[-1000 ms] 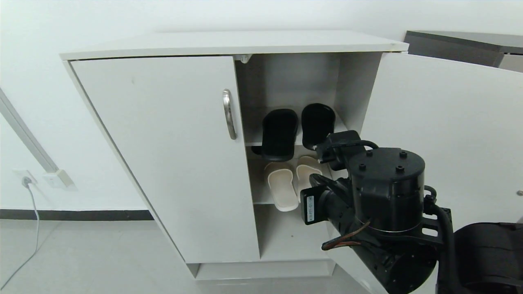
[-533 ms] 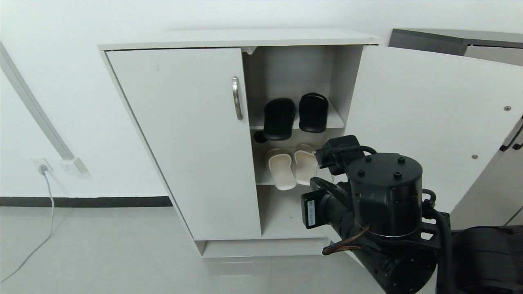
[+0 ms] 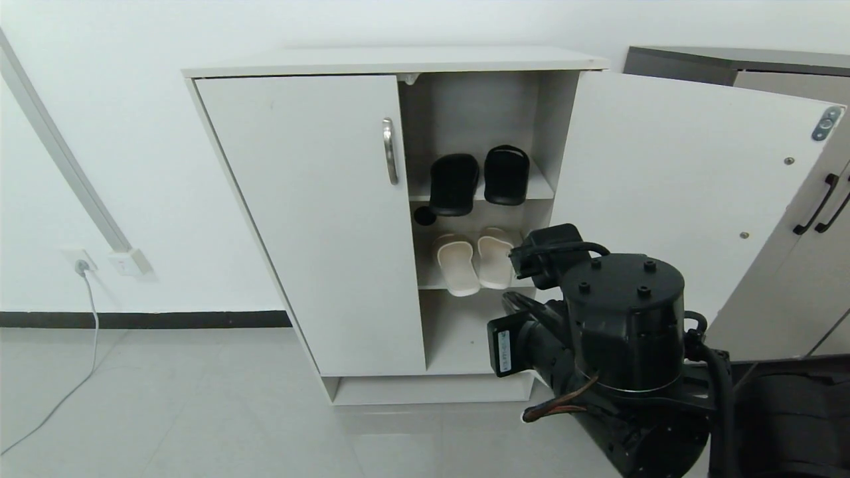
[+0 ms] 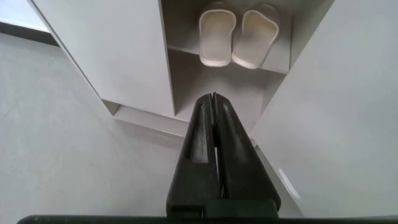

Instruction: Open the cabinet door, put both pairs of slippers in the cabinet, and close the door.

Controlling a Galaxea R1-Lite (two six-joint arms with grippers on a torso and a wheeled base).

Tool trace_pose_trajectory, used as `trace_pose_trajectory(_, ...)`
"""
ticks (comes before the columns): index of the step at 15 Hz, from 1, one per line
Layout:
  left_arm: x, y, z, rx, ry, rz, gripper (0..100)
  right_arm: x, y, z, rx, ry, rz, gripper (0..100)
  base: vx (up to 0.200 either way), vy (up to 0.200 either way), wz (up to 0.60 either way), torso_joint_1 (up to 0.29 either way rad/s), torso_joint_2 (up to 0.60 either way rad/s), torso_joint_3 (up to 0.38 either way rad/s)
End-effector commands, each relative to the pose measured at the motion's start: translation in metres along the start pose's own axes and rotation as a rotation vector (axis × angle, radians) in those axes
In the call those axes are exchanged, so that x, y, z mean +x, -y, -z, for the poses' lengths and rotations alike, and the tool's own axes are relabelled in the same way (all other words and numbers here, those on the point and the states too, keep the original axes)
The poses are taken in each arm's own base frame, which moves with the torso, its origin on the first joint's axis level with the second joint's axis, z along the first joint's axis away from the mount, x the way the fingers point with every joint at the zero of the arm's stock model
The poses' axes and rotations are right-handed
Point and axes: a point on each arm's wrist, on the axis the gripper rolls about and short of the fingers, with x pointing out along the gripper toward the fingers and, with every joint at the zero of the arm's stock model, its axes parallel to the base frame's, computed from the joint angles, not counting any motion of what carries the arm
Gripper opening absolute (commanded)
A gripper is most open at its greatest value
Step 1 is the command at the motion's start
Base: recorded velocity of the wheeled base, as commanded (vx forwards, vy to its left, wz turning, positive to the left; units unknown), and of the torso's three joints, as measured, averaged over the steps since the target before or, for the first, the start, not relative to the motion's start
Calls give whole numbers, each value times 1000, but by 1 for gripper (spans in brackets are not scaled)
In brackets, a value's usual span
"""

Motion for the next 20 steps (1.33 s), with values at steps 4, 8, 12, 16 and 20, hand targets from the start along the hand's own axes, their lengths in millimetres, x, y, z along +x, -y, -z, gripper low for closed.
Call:
trace_pose_trajectory(4,0,0,0,-1,-1,0,0,2,2,2,-2,-6,7,0,0,0,0,0,0,0)
trace_pose_trajectory(8,0,0,0,0,-1,0,0,3,1,5,-6,-12,11,0,0,0,0,0,0,0)
trace_pose_trajectory(12,0,0,0,0,-1,0,0,5,2,4,-5,-12,17,0,0,0,0,0,0,0)
trace_pose_trajectory(16,0,0,0,0,-1,2,0,5,3,4,-4,-11,17,0,0,0,0,0,-91,-95)
trace_pose_trajectory(20,0,0,0,0,-1,0,0,5,3,4,-4,-11,17,0,0,0,0,32,-328,-358)
